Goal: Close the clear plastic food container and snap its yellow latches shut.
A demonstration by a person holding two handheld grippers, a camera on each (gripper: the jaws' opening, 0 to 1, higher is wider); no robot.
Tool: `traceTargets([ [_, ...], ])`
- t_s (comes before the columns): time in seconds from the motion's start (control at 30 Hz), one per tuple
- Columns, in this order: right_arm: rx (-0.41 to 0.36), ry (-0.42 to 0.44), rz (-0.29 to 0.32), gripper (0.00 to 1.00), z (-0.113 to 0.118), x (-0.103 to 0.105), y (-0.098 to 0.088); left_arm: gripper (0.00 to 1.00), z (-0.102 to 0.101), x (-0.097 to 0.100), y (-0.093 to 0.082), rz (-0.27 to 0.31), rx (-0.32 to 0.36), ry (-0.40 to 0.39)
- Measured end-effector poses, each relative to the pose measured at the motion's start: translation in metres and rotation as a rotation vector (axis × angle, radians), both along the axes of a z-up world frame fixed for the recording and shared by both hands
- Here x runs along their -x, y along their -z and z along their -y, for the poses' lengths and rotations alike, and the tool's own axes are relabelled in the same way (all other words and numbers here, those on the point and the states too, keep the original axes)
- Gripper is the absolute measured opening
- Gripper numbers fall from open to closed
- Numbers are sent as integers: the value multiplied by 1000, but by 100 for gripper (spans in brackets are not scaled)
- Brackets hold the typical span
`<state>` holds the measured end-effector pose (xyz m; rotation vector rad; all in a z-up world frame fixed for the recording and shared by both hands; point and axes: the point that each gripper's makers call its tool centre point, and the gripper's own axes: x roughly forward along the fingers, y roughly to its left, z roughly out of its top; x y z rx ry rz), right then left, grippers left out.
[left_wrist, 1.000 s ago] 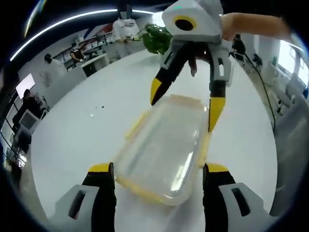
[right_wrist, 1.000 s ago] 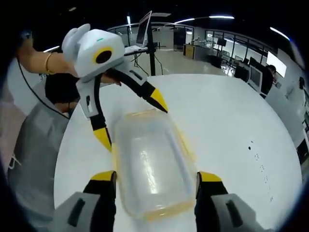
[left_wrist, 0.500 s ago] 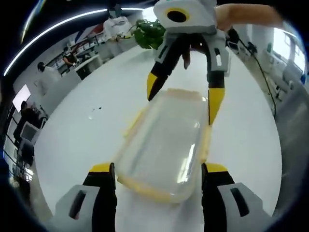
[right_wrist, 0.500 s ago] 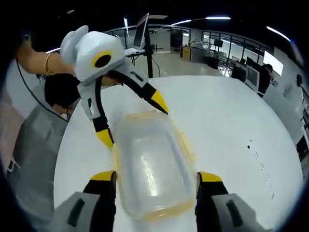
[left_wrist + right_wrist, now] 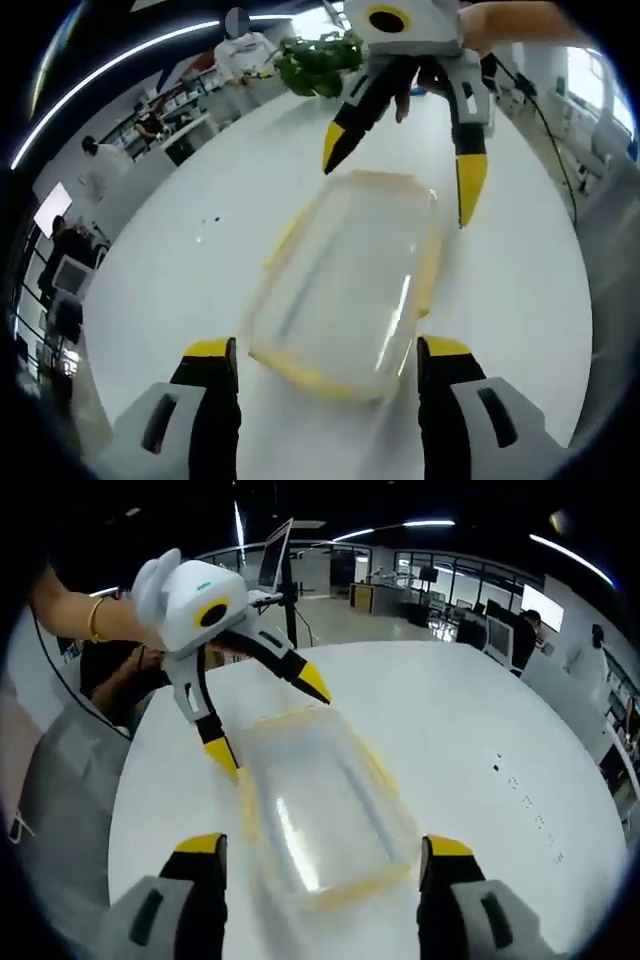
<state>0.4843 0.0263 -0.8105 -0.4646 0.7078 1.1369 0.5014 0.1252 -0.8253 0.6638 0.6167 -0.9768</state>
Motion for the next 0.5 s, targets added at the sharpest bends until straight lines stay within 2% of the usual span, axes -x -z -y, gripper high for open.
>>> traceTargets([
  [0.17, -17, 68, -20, 79, 9, 11, 3, 73, -9, 14, -1, -14, 30, -45],
  [0.3, -36, 107, -8, 80, 10, 16, -2, 73, -14, 26, 1, -33, 43, -68],
  [0.37, -55, 125, -7, 80, 10, 18, -6, 73, -15, 33, -2, -52, 85, -107],
  [0.47, -77, 150, -5, 80, 11, 24, -10, 73, -8, 40, -21, -47, 219, -164],
  [0.5, -80, 157, 0, 80, 12, 25, -11, 73, -8, 43, -24, -44, 233, -174],
])
